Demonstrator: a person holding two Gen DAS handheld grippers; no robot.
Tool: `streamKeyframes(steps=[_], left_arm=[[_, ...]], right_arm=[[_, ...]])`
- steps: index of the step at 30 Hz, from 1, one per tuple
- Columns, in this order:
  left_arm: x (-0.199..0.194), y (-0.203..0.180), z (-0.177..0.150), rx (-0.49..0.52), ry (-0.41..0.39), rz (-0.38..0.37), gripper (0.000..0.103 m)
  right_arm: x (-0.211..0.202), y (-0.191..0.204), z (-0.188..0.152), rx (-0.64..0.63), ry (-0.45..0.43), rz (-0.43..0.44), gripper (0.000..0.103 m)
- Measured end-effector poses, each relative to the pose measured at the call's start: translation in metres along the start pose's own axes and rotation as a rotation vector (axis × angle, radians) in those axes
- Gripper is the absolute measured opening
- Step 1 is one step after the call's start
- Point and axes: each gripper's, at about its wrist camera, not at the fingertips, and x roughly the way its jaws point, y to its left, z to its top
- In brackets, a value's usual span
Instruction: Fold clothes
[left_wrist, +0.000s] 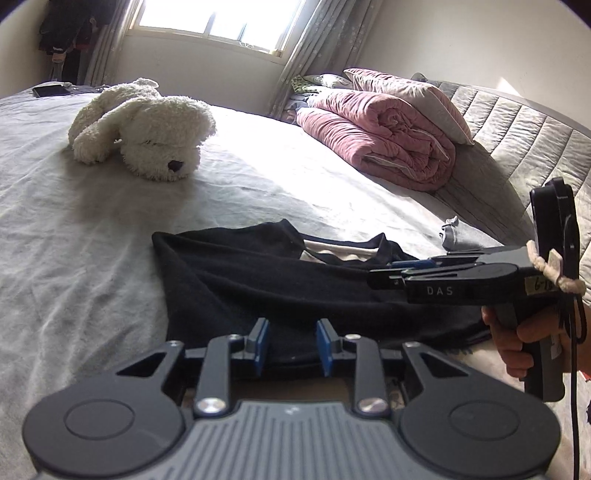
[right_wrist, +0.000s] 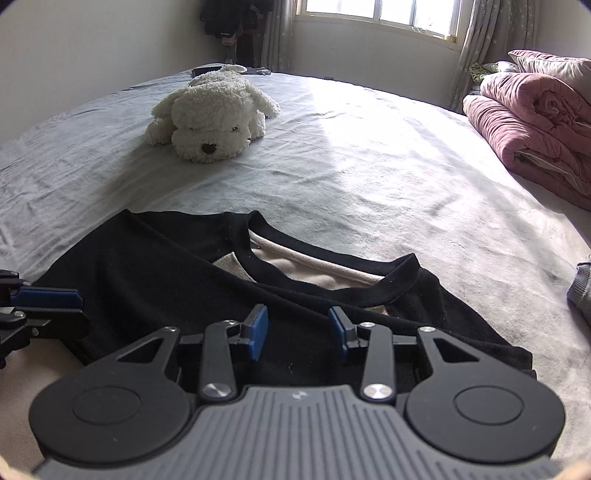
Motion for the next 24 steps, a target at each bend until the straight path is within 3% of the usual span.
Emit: streamKeyframes(steps=[4,10,17,20,24], left_arm=[[0.002,-0.005,-0.005,0.054,0.007,0.014,0.03],[0.002,-0.004,-0.006,0.052,0.007,0.007,0.033],[0.003,-0.008,-0.007,0.086,0.014,0.003,0.039],[-0.002,-0.007,-0.004,0.08,0.009,-0.001,0.04],[-0.014,0.001,0.002,0.034,-0.052,0.013,0.042]], right_arm=[[0.008,0.004,0.003,-0.064,0.004,0.02,0.034],[0.016,0.01,0.001,-0.129,0.014,0.016,0.002],[0.021,0.004,-0.002,-0.042,-0.036,-0.037,0.001],[0.019,0.01,0.0,-0.052,-0.038,-0.054,0.005],[0.001,0.015,0.005,-0.026,-0.078,0.031,0.017]])
